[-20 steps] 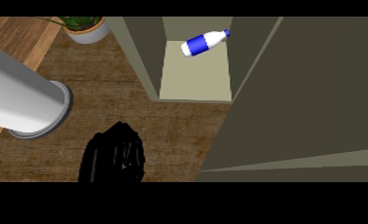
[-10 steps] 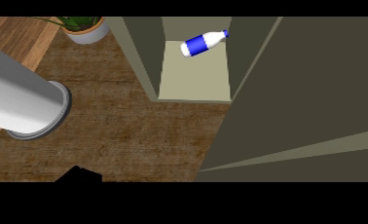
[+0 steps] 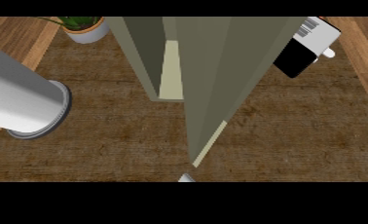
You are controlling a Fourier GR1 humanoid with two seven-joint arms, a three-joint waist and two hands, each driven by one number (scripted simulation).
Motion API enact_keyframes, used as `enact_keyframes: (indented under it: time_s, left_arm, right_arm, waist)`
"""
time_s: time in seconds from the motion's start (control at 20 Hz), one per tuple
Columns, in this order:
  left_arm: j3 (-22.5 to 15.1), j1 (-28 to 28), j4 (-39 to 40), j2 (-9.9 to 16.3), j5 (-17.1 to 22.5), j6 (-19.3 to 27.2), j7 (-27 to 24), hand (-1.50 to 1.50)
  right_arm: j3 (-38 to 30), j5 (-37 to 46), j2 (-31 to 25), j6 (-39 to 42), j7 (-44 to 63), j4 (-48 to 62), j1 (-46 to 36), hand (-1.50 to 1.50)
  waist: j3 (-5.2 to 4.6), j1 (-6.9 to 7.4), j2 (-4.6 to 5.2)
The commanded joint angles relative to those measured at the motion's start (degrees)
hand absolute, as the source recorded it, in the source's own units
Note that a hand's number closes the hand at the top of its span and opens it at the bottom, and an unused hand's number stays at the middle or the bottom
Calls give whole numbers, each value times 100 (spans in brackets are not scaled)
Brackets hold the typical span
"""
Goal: Pick up the bottled water, place it into the cabinet and close the cabinet
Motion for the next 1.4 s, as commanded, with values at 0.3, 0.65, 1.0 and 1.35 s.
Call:
enact_keyframes:
  time_s: [0.3,0.65,1.0,1.35]
  left_arm:
    - [721,744,-220,322,491,-661,-212,150]
    - [1393,1501,-145,543,872,-1539,-582,150]
    - [1797,1514,178,577,1091,-1995,-542,150]
    - [1700,1439,-12,355,1011,-1948,-412,150]
  right_arm:
    - [-1770,-937,752,160,45,2098,-1937,150]
    - [-2622,-1613,491,990,-953,3247,-1964,150]
    - [-2954,-1578,753,1348,-1671,5153,-2628,150]
    - [-3529,-1590,652,1547,-2180,6538,-3245,150]
  waist:
    - [13,-18,44]
    - [20,-19,41]
    - [16,-21,50]
    - [16,20,67]
